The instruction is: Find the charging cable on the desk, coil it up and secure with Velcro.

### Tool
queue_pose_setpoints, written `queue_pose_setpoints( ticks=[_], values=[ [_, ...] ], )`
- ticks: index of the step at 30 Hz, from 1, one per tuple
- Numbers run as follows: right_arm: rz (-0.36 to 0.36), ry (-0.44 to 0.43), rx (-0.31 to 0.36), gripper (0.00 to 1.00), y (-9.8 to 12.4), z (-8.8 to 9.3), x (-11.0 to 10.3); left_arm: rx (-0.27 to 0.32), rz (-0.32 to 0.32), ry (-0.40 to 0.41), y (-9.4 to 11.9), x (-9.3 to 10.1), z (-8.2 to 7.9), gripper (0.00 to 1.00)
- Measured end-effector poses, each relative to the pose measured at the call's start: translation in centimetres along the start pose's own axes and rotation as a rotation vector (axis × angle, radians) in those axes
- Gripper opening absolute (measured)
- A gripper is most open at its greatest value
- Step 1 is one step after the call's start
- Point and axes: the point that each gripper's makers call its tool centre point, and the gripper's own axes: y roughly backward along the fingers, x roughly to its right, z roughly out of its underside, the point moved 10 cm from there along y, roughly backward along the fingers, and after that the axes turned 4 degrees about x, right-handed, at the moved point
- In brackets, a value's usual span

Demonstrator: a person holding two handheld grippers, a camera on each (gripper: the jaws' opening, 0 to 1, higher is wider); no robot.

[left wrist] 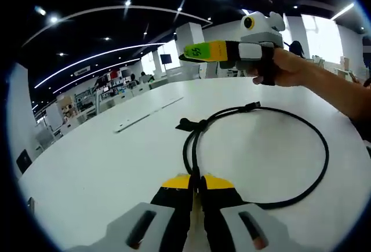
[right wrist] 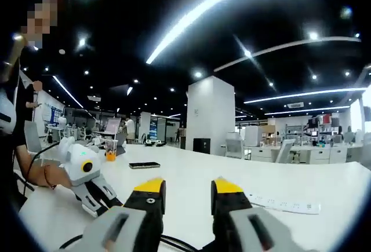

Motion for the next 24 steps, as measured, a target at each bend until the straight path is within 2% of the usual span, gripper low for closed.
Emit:
queue_pose_setpoints(
  ticks=[9,15,24],
  values=[
    [-0.059,0.071,0.065,0.39,0.2,-1.2,-0.6,0.005,0.004,0.009,-0.1,0.0,0.0,0.07],
    [-0.062,0.075,0.099,0.41,0.6,-1.3,-0.8,0.012,0.009,0.024,-0.1,-0.1,0.0,0.07],
    [-0.045,0.078,0.100,0.41,1.6,-1.4,-0.6,0.018,0.012,0.030,-0.1,-0.1,0.0,0.07]
  ],
)
